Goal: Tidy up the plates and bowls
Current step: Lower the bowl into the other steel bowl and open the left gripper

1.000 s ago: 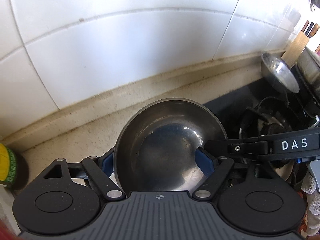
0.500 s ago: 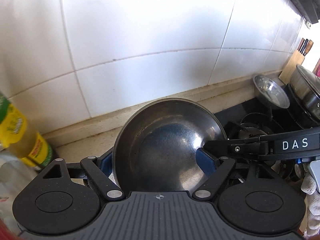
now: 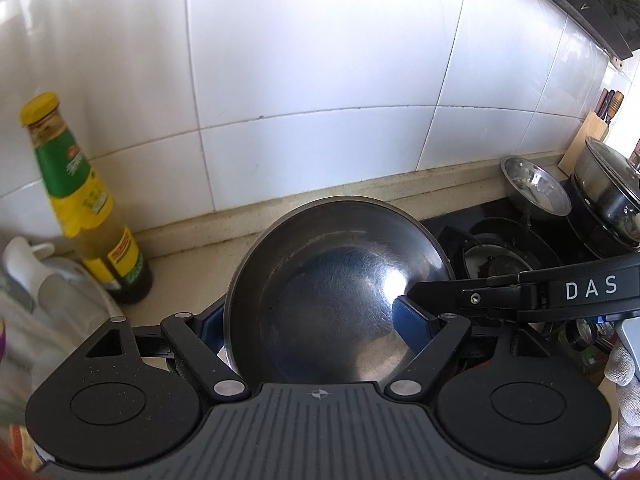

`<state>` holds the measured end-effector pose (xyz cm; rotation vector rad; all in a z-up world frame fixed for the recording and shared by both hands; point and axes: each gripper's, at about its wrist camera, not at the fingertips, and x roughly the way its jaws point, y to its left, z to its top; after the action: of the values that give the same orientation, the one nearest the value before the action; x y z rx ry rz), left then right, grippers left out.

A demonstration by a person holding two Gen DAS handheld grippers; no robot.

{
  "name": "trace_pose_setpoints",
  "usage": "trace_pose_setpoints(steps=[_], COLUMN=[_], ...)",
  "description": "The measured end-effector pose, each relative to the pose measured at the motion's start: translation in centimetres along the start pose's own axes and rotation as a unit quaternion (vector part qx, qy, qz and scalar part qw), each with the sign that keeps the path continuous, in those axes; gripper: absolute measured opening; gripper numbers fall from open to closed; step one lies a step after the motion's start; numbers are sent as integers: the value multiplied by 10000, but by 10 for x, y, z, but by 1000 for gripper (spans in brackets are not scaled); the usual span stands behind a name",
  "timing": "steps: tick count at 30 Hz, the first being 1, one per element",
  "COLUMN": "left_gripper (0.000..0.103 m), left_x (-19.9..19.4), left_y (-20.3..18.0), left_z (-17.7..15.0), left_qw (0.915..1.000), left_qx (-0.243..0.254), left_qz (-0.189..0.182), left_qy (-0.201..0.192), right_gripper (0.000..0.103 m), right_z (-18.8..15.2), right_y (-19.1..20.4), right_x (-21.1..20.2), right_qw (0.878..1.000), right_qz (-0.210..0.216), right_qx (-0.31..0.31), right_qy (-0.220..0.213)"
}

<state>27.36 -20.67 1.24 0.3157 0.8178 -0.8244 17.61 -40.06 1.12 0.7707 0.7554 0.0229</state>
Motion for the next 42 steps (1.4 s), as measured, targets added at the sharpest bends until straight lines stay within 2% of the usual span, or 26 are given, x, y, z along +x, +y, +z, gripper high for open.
trace_pose_setpoints(steps=[13,23,42], left_gripper=[87,86,86], left_x=[8,17,19], left_y=[2,9,19], left_z=[-46,-55,-57], left_qw=[9984,9973,9972], left_qx=[-413,-545,-544], left_qz=[66,154,54], left_qy=[373,474,505], right_gripper=[19,20,20], right_z=[-33,-40,-43], right_y=[-7,-7,1], right_x=[19,34,45], right_qw=[9983,9973,9966], right_qz=[-66,-153,-333], right_qx=[-3,22,71], right_qy=[582,716,756])
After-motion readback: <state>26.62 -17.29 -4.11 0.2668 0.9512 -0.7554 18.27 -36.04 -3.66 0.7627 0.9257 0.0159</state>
